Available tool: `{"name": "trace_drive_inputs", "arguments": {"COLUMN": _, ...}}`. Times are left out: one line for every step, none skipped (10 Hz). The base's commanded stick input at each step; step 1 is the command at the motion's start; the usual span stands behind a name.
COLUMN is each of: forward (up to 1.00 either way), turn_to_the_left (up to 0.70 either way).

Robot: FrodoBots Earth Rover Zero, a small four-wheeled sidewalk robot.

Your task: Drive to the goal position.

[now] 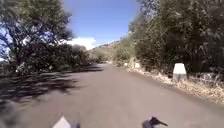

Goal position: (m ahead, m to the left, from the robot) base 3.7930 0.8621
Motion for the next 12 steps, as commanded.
{"name": "trace_drive_inputs", "arguments": {"forward": 0.5, "turn_to_the_left": 0.0}}
{"name": "trace_drive_inputs", "arguments": {"forward": 0.5, "turn_to_the_left": 0.0}}
{"name": "trace_drive_inputs", "arguments": {"forward": 0.5, "turn_to_the_left": 0.0}}
{"name": "trace_drive_inputs", "arguments": {"forward": 0.5, "turn_to_the_left": 0.0}}
{"name": "trace_drive_inputs", "arguments": {"forward": 0.5, "turn_to_the_left": 0.0}}
{"name": "trace_drive_inputs", "arguments": {"forward": 0.5, "turn_to_the_left": 0.0}}
{"name": "trace_drive_inputs", "arguments": {"forward": 0.5, "turn_to_the_left": 0.0}}
{"name": "trace_drive_inputs", "arguments": {"forward": 0.5, "turn_to_the_left": 0.0}}
{"name": "trace_drive_inputs", "arguments": {"forward": 0.5, "turn_to_the_left": 0.0}}
{"name": "trace_drive_inputs", "arguments": {"forward": 0.5, "turn_to_the_left": 0.0}}
{"name": "trace_drive_inputs", "arguments": {"forward": 0.5, "turn_to_the_left": 0.0}}
{"name": "trace_drive_inputs", "arguments": {"forward": 0.5, "turn_to_the_left": 0.0}}
